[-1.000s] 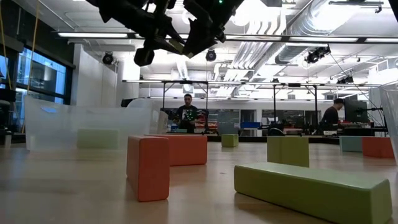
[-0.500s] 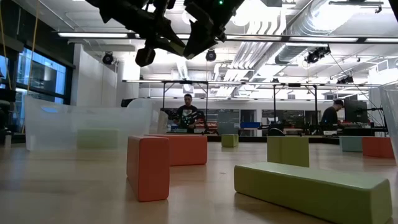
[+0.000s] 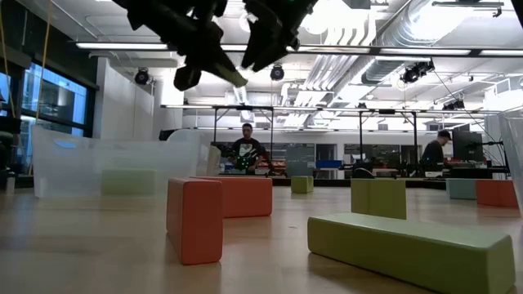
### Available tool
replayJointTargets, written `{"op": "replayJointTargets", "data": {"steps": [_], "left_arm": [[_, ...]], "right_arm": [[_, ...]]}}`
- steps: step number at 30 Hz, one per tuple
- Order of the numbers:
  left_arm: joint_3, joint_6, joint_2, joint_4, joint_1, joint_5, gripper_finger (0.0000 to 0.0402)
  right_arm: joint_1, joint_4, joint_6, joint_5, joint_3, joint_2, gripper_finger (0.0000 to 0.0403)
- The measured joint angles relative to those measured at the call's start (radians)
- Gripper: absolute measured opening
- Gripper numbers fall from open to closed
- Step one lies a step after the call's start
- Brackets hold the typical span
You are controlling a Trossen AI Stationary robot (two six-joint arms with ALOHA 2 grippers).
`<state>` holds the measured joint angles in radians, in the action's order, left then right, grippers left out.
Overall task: Sort & place blocks by color
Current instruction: Put the green block into the left transparent bin
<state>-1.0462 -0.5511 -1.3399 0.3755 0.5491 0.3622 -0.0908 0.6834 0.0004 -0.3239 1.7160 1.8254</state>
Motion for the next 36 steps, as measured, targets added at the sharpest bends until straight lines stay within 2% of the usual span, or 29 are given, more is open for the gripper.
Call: {"op": "replayJointTargets", "data": {"steps": [7, 14, 19, 28, 36], "left_arm": [[0.0, 0.088, 0.001, 0.15, -0.006, 0.0, 0.0001], [0.0, 0.166, 0.001, 0.329, -0.057, -0.005, 0.0001], [0.0, 0.199, 0.001, 0.438, -0.124, -0.09, 0.0001], [0.0, 0.215, 0.001, 0.617, -0.232, -0.233, 0.0001], [0.055, 0.198, 0.003, 0.613, -0.289, -0.263, 0.0001]], "right_arm": [[0.0, 0.137, 0.028, -0.017, 0.124, -0.001, 0.0254], [-0.003, 0.249, 0.022, -0.139, 0.244, -0.001, 0.0255], [-0.018, 0.301, 0.022, -0.156, 0.312, -0.001, 0.0255], [-0.046, 0.318, 0.021, -0.156, 0.34, -0.001, 0.0255], [-0.062, 0.333, -0.015, -0.158, 0.34, -0.001, 0.0255]]}}
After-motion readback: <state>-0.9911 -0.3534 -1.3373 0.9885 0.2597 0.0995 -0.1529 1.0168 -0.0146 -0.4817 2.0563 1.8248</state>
